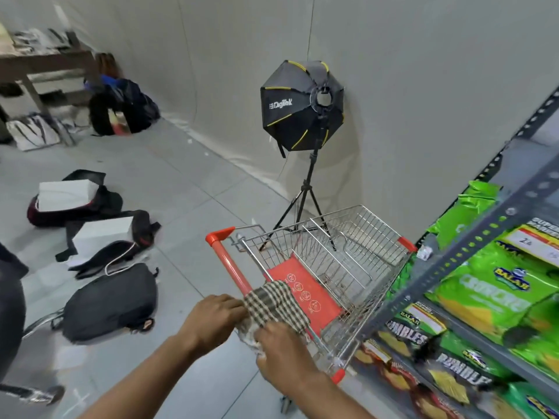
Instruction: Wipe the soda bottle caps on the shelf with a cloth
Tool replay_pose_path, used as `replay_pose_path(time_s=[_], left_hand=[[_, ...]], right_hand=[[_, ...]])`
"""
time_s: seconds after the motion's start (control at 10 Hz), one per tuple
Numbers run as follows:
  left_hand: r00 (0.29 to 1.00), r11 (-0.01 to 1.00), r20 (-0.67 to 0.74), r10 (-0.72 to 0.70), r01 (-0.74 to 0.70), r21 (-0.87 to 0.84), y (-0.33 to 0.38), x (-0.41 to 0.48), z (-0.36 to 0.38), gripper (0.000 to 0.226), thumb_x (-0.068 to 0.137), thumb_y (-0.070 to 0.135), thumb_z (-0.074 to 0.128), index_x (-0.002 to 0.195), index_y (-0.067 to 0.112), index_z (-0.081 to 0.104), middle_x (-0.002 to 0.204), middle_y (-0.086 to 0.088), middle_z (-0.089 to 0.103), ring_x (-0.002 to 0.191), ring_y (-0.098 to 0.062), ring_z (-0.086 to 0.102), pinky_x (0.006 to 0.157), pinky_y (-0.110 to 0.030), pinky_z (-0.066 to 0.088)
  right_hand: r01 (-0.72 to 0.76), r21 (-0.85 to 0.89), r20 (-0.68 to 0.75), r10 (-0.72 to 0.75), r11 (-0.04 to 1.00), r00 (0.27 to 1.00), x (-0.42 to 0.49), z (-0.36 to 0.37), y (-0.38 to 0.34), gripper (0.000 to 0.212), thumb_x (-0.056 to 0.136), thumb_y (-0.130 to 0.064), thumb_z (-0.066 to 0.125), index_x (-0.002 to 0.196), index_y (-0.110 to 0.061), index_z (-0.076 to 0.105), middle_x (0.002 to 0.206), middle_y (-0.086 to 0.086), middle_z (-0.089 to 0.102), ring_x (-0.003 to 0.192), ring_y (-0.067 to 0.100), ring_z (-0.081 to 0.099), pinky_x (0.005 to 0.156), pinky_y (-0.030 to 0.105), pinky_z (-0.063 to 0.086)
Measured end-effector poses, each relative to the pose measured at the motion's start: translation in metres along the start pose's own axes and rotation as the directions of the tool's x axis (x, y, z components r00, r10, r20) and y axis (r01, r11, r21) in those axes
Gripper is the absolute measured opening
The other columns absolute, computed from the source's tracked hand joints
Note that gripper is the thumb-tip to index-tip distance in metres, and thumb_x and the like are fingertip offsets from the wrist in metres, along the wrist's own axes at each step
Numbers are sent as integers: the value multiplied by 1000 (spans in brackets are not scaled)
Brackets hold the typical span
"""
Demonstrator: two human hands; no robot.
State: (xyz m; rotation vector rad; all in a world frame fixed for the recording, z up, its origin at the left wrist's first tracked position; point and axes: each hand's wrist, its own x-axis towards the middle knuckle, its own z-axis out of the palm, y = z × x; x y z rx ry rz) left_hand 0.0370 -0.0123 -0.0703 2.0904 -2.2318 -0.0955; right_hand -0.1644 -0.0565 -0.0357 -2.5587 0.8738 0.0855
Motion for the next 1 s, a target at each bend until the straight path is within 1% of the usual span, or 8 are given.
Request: replay_pose_path(time_s=[0.2, 0.3, 0.4, 0.5, 0.6, 0.8, 0.9, 1.0], left_hand=[[998, 1000, 58, 22, -22, -2, -5, -7, 5, 27, 74, 22, 75, 98, 30, 68, 100, 8, 75, 89, -20, 72, 67, -34, 60], [992, 999, 113, 49, -49, -9, -9, -9, 3, 36, 82, 26, 68, 116, 32, 59, 122, 5, 69, 107, -22, 66, 81, -38, 59], [986, 996, 145, 84, -79, -36, -10, -8, -2, 56, 75, 16, 65, 127, 29, 49, 138, 0, 59, 120, -26, 58, 90, -39, 55], [990, 995, 100, 95, -92, -38, -5, -6, -4, 70, 67, 4, 57, 133, 26, 45, 148, -3, 50, 133, -28, 49, 103, -40, 47], [997, 999, 57, 51, -50, -23, 3, -2, -2, 71, 74, 7, 59, 141, 22, 44, 153, -6, 47, 138, -30, 46, 110, -43, 42], [995, 999, 99, -10, 14, -32, 13, 8, 2, 65, 92, 27, 60, 151, 27, 33, 160, -2, 36, 148, -27, 31, 119, -43, 27], [995, 1000, 104, -12, 13, -16, 20, 16, -4, 67, 93, 32, 57, 153, 27, 28, 163, 0, 31, 151, -26, 22, 122, -42, 18], [998, 983, -8, -62, 60, -173, 33, 33, -25, 66, 89, 31, 52, 152, 22, 33, 159, -4, 38, 149, -29, 26, 121, -50, 23]], right_hand=[[50, -19, 115, -47, 999, 992, 10, 16, -1, 25, 91, -16, 57, 114, -6, 59, 118, 13, 55, 114, 32, 47, 93, 43, 45], [34, 7, 104, -34, 999, 994, 13, 15, -3, 41, 91, -42, 61, 119, -11, 62, 117, 7, 58, 111, 24, 51, 91, 35, 44], [33, 16, -58, -32, 999, 998, 15, 12, -3, 52, 89, -64, 48, 110, -21, 68, 107, -1, 62, 103, 18, 51, 86, 32, 43], [59, -37, -263, -66, 998, 962, 18, 14, 4, 35, 94, -50, 49, 105, -23, 69, 106, -5, 61, 102, 17, 50, 87, 32, 47], [2, -41, -231, -11, 999, 973, 19, 19, 12, 27, 95, -29, 57, 121, -22, 61, 128, -4, 54, 120, 19, 46, 97, 35, 48], [-9, -65, -111, 1, 998, 994, 14, 23, 17, 50, 91, -27, 67, 137, -20, 48, 147, -2, 40, 132, 22, 37, 107, 34, 42], [17, 8, -170, -16, 1000, 985, 6, 10, 23, 47, 98, -27, 55, 144, -19, 46, 152, 0, 39, 138, 22, 35, 112, 33, 37], [-55, 118, -249, 83, 991, 965, -3, -23, 36, 52, 101, -32, 52, 150, -26, 39, 160, -2, 31, 146, 19, 26, 119, 31, 24]])
